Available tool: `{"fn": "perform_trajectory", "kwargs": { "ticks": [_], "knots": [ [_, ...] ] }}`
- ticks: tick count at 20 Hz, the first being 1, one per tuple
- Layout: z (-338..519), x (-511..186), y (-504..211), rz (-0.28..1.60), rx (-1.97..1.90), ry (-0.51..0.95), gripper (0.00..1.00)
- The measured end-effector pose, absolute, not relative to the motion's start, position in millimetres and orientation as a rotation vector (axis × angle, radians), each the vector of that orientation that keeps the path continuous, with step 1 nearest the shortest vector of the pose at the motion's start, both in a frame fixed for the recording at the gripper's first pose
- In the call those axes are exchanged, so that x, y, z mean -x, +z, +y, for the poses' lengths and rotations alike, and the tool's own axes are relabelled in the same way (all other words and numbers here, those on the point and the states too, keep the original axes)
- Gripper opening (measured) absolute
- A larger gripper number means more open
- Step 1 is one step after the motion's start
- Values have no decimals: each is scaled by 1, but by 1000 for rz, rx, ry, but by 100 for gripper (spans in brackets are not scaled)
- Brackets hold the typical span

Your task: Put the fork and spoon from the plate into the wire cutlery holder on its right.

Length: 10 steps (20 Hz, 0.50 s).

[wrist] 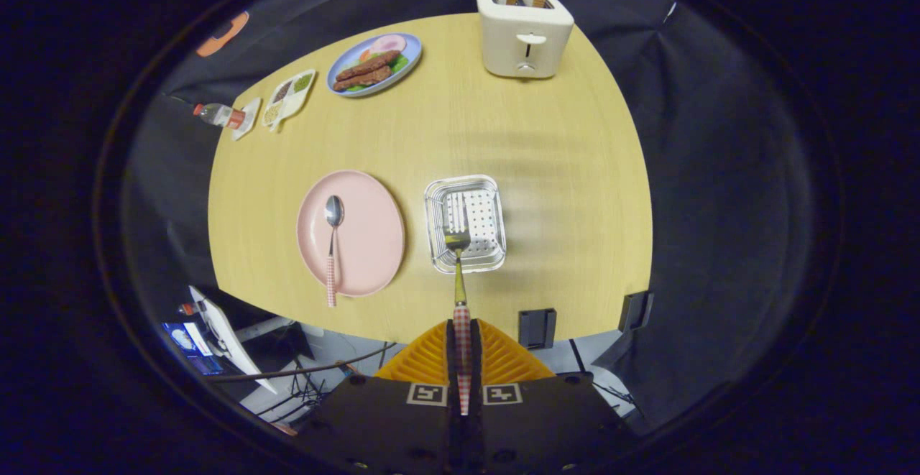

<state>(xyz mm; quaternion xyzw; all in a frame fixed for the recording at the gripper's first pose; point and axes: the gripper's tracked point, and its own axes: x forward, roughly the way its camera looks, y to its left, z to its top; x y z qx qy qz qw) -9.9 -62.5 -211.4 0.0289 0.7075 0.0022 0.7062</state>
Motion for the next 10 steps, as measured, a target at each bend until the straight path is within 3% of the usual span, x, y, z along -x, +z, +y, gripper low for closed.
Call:
{"fn": "perform_trajectory", "kwargs": {
  "ticks": [10],
  "knots": [
    [-57, -10, -241, 1790, -125, -20, 6]
  ]
}}
